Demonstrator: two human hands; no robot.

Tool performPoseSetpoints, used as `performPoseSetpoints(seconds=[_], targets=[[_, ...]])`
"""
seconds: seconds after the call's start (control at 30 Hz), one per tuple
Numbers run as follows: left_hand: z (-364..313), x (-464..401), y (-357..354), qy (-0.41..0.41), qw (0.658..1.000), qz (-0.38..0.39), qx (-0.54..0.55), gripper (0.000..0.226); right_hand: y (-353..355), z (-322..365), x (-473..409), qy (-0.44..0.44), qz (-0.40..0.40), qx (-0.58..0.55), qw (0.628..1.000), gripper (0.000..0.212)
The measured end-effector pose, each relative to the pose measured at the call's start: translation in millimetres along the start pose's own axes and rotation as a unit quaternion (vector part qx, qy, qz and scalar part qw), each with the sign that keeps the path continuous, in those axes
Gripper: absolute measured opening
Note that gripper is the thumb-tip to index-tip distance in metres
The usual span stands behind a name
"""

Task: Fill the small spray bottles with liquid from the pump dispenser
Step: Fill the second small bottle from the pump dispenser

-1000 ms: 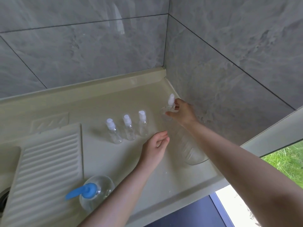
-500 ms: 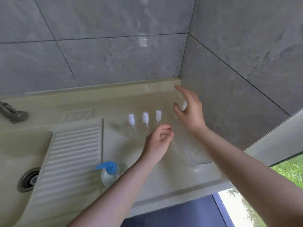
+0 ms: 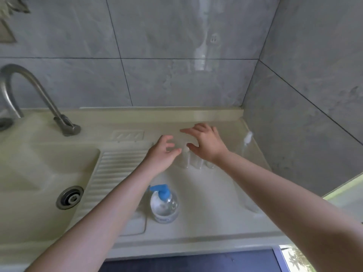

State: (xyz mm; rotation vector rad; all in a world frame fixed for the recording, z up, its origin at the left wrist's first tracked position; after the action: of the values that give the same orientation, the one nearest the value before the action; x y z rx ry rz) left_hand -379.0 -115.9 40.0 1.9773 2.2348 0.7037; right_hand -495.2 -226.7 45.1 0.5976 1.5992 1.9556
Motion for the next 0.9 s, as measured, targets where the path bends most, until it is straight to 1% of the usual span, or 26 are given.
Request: performPoseSetpoints(seconds=[0.1,0.2,0.3,0.37,0.43,0.5,0.57,0.63,0.7,0.73,0.8,0.9], targets=[[13.4,7.9,18.0,0.011,1.0,-0.018,0.007,0.05,-9.0,7.0,-4.6,-0.008,0.035,0.038,0.999,0.056],[24.6,12.5,23.7,0.014,0.999,-0.028,0.017,0.047,-15.9,7.0,-7.7,-0.016,0.047,0.045,0.998,0.051],[33.1,15.5,22.5,0.013,0.999,-0.029,0.013,0.043,-17.7,8.6,-8.5,-0.02,0.048,0.044,0.998,0.044],[37.4,18.5,20.1,0.009,1.0,-0.023,0.006,0.041,-12.5,12.6,-7.3,-0.018,0.037,0.02,0.999,0.042],[37.4,22.6,18.7,0.001,1.0,-0.029,-0.001,0.044,2.9,18.8,-3.0,-0.011,0.006,-0.032,0.999,0.039],[33.9,30.3,21.6,-0.008,0.998,-0.058,-0.005,0.049,27.9,30.3,5.9,0.012,-0.032,-0.1,0.994,0.036],[25.2,40.6,25.7,-0.03,0.995,-0.091,-0.008,0.056,57.7,43.9,20.0,0.033,-0.061,-0.179,0.981,0.032],[11.5,53.3,26.5,-0.067,0.992,-0.11,0.002,0.059,82.5,54.9,38.5,0.032,-0.066,-0.277,0.958,0.028],[-5.7,66.7,24.3,-0.107,0.987,-0.122,0.013,0.053,99.2,67.0,57.0,0.04,-0.058,-0.374,0.925,0.026],[-14.1,73.8,21.9,-0.122,0.984,-0.127,0.014,0.046,104.7,72.1,65.8,0.043,-0.056,-0.405,0.911,0.026],[-28.5,89.7,15.6,-0.146,0.981,-0.127,0.021,0.034,112.4,80.6,84.6,0.044,-0.059,-0.449,0.891,0.026],[-37.9,110.1,2.7,-0.155,0.981,-0.108,0.041,0.026,111.2,81.8,106.4,0.011,-0.078,-0.508,0.858,0.032]])
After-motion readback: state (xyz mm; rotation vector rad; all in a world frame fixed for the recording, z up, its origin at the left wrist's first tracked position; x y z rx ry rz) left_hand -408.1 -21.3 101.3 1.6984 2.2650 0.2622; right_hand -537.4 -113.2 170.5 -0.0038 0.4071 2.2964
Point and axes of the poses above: each hand's wrist, its own x-axis away from the middle knuckle, its own y-axis out of the back of the hand, z = x × y, the point moved 7 cm from there along -x, towards the middle knuckle, and after that the axes turned 12 degrees about z, right-handed, at the moved point
